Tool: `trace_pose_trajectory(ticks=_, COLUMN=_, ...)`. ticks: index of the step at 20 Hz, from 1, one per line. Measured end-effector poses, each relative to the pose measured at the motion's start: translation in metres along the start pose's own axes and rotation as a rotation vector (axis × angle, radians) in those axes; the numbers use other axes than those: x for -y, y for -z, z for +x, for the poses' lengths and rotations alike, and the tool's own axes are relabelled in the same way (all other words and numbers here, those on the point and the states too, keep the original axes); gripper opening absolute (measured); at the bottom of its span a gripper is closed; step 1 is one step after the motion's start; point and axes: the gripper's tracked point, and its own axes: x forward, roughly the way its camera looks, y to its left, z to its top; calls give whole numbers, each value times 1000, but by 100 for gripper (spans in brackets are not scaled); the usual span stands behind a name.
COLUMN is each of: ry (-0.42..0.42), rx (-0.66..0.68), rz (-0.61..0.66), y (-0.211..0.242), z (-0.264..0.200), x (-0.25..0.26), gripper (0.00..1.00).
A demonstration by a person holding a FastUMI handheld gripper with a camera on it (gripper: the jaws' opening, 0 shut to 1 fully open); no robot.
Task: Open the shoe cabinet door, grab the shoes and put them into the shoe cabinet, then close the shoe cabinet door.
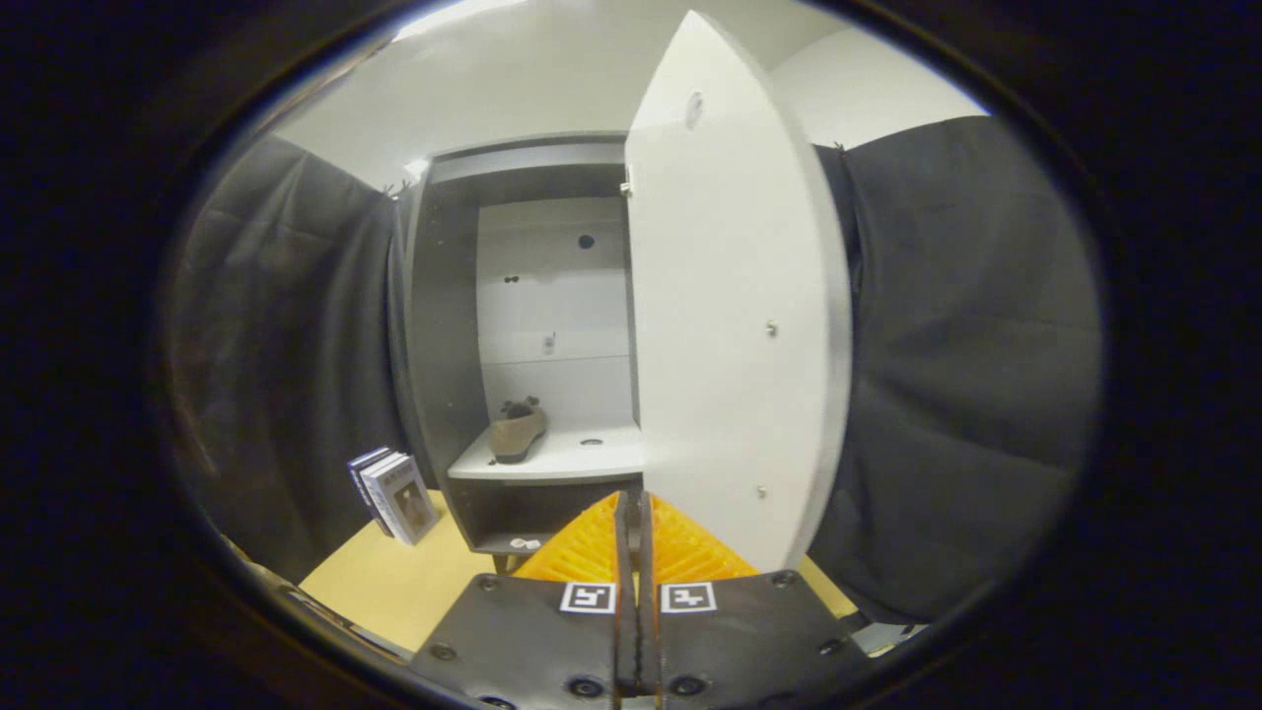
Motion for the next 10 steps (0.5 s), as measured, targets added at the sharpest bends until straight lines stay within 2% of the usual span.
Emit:
trace_pose_trajectory(ticks=6, ry=-26, rx=-68, rz=-20, y=40, z=43, x=-33, gripper=2)
trace_pose_trajectory(ticks=10, ry=-72, rx=-133, rz=-44, y=74, z=69, x=-61, gripper=3)
